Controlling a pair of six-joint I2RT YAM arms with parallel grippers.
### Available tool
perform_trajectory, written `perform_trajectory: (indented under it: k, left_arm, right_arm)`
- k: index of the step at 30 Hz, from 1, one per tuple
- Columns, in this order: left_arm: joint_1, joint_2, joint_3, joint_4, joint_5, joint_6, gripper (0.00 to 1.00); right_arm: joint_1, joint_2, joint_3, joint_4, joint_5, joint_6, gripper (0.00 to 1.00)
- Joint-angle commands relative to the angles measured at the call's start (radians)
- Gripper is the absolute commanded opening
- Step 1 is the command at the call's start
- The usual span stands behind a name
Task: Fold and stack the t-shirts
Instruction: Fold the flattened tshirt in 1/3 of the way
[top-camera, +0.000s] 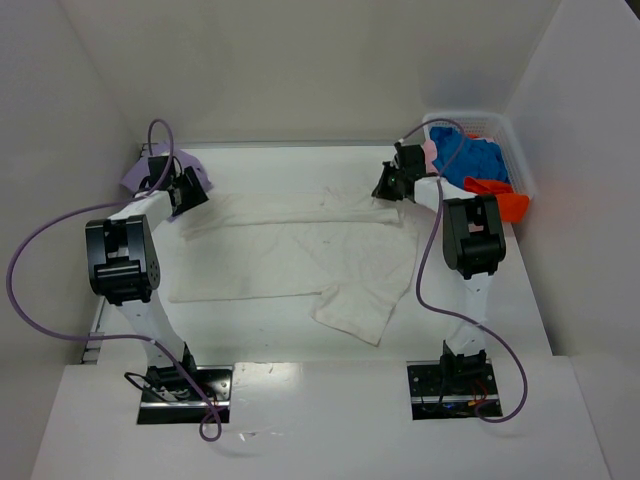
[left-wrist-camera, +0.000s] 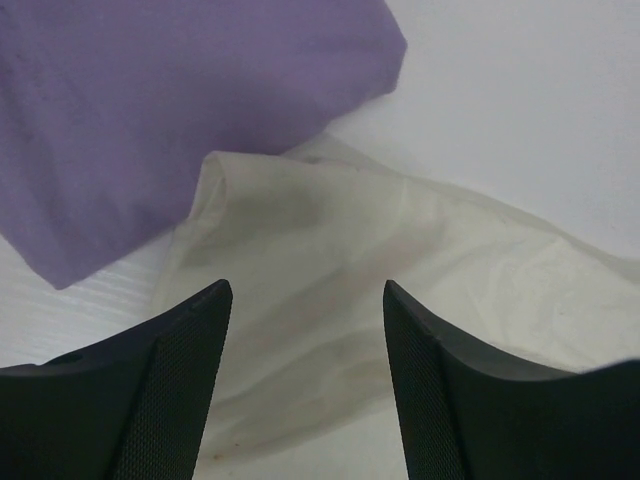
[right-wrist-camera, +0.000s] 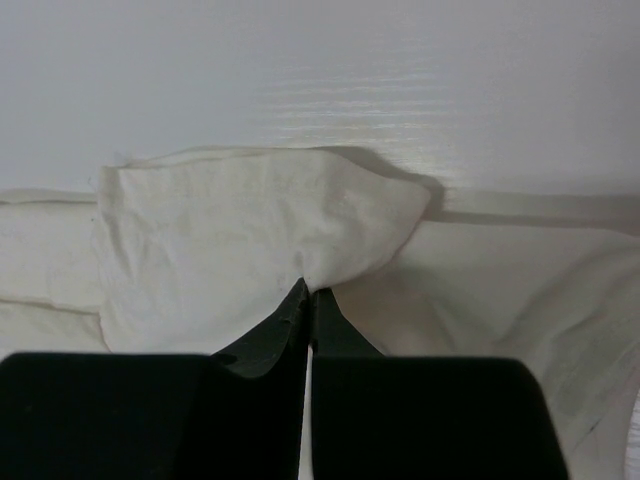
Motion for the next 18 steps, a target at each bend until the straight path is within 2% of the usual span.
perform_trajectory:
  k: [1,9,11,16,18]
  left_arm:
    - [0.004,-0.004,0.037,0.036,0.105,0.021,0.70]
    - [-0.005,-0.017,0.086,0.049,0.342,0.095,0.78]
    - [-0.043,0.005,0.113,0.030,0.353,0.126,0.79]
    - [-0.094,0.055,0.175,-0.010,0.515,0.163,0.82]
    - [-0.134,0.083,0.212,-0.047,0.532,0.187,0.82]
  right_arm:
    - [0.008,-0.076,-0.027,0.010,0.019,0.002,0.00]
    - [0.048,-0.260,-0.243,0.042,-0.048,0.042,0.00]
    - [0.075,-0.295,-0.283,0.053,-0.048,0.052,0.00]
    - [0.140,-0.390,-0.391,0.074,-0.061,0.063,0.01]
    - [0.150,-0.400,-0.420,0.074,-0.061,0.074,0.01]
